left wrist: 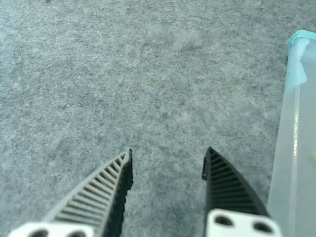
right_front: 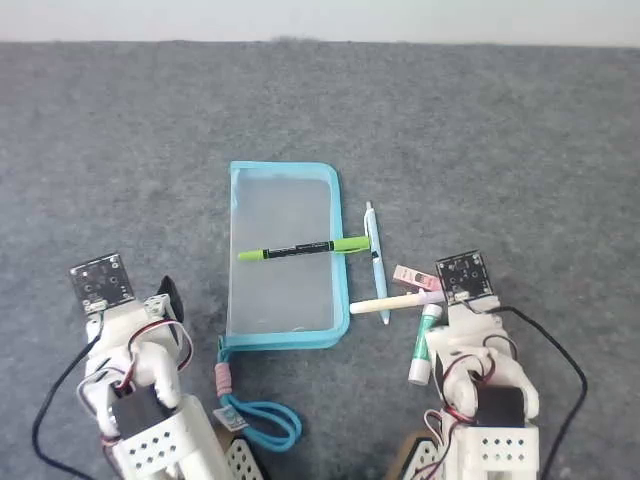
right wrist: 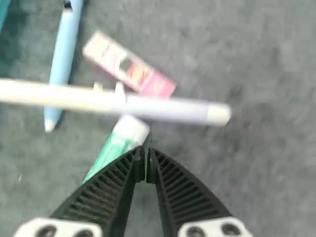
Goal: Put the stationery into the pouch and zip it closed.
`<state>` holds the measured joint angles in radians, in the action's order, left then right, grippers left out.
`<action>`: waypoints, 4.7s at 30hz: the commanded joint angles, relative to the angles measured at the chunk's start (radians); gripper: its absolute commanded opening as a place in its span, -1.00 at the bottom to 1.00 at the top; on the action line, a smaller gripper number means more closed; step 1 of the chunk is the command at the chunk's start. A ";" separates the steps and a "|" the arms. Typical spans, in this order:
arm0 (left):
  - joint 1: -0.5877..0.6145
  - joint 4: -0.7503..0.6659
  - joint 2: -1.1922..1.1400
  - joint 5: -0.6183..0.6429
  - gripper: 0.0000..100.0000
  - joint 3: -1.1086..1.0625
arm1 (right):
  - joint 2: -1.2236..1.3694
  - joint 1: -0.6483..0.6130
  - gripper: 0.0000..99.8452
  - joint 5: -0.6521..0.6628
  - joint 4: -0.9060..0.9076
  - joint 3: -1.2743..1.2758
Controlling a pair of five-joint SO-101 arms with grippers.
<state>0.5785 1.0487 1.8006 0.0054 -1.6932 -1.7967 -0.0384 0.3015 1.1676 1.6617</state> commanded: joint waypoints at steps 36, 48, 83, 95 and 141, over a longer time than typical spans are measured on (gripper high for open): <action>0.003 0.003 0.017 0.011 -0.55 0.007 | 1.112 -0.892 -0.35 -0.048 -0.291 -0.605; 0.003 0.003 0.017 0.011 -0.55 0.007 | 1.517 -0.633 -0.36 -0.052 -0.414 -0.806; 0.003 0.003 0.017 0.011 -0.55 0.007 | 1.537 -0.860 -0.36 -0.614 -0.170 -1.068; 0.003 0.003 0.017 0.011 -0.55 0.007 | 1.738 -0.866 -0.36 -0.773 -0.334 -1.080; 0.003 0.003 0.017 0.011 -0.55 0.007 | 2.066 -0.611 -0.45 -0.971 0.036 -1.587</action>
<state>0.5785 1.0487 1.8006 0.0054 -1.6932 0.2608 -0.6460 -0.6421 1.2428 0.1289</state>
